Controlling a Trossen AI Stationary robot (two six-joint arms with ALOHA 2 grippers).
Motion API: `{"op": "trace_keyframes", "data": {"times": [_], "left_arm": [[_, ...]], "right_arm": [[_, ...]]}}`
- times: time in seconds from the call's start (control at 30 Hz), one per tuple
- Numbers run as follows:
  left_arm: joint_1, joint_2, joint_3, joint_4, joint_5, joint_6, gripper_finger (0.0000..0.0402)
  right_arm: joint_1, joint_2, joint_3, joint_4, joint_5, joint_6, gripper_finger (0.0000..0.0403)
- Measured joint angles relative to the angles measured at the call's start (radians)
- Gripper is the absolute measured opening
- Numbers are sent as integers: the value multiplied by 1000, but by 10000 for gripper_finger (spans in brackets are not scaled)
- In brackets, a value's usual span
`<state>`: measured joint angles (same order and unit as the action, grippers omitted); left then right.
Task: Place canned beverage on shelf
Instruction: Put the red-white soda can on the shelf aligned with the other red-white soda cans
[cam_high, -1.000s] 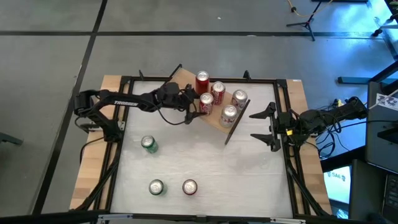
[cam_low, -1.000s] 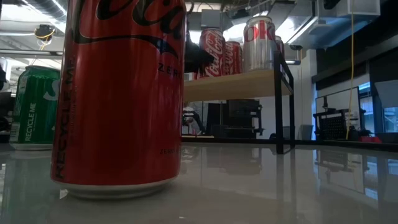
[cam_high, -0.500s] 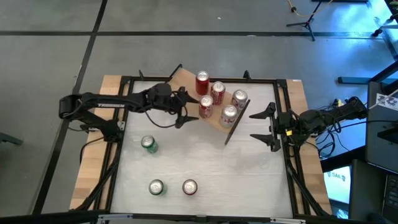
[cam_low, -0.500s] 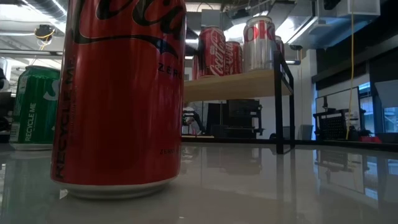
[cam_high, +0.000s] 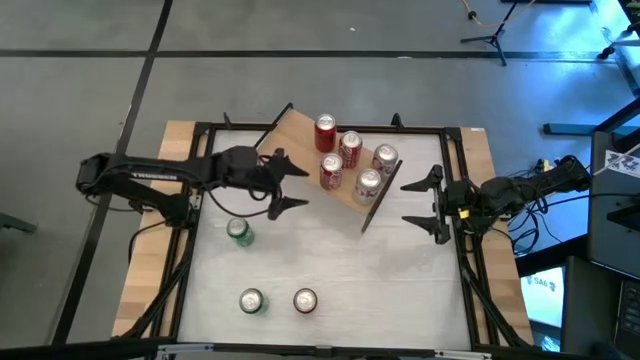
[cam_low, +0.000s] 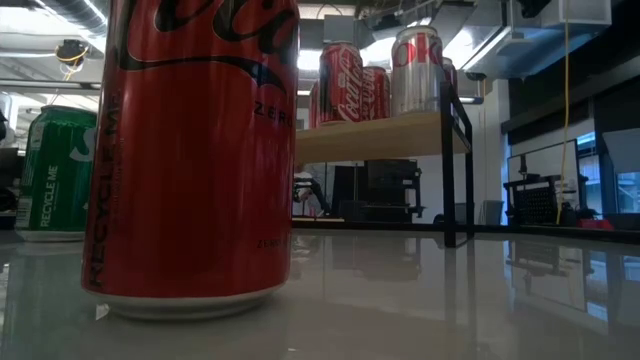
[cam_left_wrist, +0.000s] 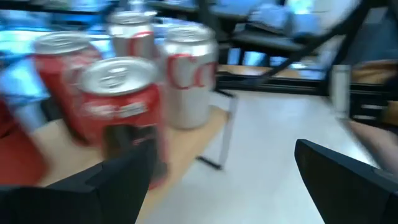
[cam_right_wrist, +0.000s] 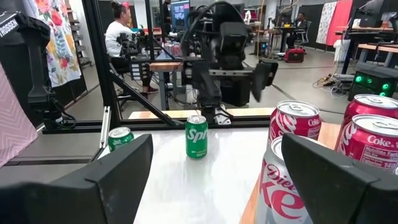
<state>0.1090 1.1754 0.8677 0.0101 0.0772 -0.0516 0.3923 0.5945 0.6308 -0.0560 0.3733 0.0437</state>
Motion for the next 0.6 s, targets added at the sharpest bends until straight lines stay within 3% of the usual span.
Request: {"op": "trace_keyframes", "data": {"times": [0.17, 0.37, 0.6], "left_arm": [[-51, 44, 0, 50, -148, -26, 370], [-86, 131, 0, 324, -393, -26, 370], [-74, 221, 0, 526, -436, -25, 370]], "right_arm": [[0, 0, 0, 1, 0, 0, 349], [0, 0, 0, 3, 1, 0, 349], [0, 0, 0, 6, 2, 0, 349]]}}
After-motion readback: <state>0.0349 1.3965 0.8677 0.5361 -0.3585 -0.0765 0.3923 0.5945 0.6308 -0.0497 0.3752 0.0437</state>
